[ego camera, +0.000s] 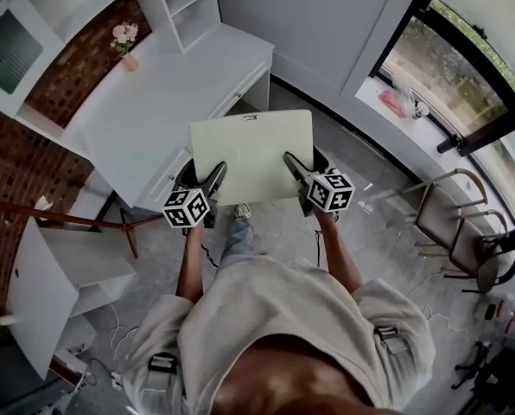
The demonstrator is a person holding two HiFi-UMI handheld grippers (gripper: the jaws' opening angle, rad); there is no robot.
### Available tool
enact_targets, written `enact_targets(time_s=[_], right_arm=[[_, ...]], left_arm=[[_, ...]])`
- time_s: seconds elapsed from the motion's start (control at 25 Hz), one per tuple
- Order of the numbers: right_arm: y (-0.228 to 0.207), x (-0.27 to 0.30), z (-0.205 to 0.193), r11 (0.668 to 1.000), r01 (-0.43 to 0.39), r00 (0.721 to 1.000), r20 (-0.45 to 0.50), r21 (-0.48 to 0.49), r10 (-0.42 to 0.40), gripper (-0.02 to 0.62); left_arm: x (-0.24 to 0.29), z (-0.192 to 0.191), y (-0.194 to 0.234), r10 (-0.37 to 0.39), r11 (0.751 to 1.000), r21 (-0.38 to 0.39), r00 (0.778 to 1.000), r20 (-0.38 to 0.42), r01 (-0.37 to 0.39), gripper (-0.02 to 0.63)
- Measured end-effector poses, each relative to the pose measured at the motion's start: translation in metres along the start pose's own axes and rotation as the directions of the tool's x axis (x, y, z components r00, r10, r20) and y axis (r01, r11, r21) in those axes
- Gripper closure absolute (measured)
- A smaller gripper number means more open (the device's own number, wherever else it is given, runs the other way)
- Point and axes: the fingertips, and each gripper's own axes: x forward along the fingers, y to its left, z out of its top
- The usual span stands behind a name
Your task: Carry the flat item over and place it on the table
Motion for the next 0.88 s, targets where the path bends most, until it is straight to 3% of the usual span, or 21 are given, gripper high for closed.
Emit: enact_targets(time_s=[0.4, 0.88], right_arm=[[-0.029, 0.074, 0.049, 0.998, 0.06, 0.998, 0.032, -0.006, -0.06, 0.218], [-0.032, 0.196, 0.087, 0.997, 0.076, 0.997, 0.014, -0.014, -0.076, 0.219]], left_arm=[[0.083, 0.056, 0.04, -0.063, 0.998, 0.015, 0.998, -0.003, 0.063, 0.195], [0.156, 0.112, 0.129, -0.075, 0.997, -0.011, 0.997, -0.007, 0.075, 0.195]])
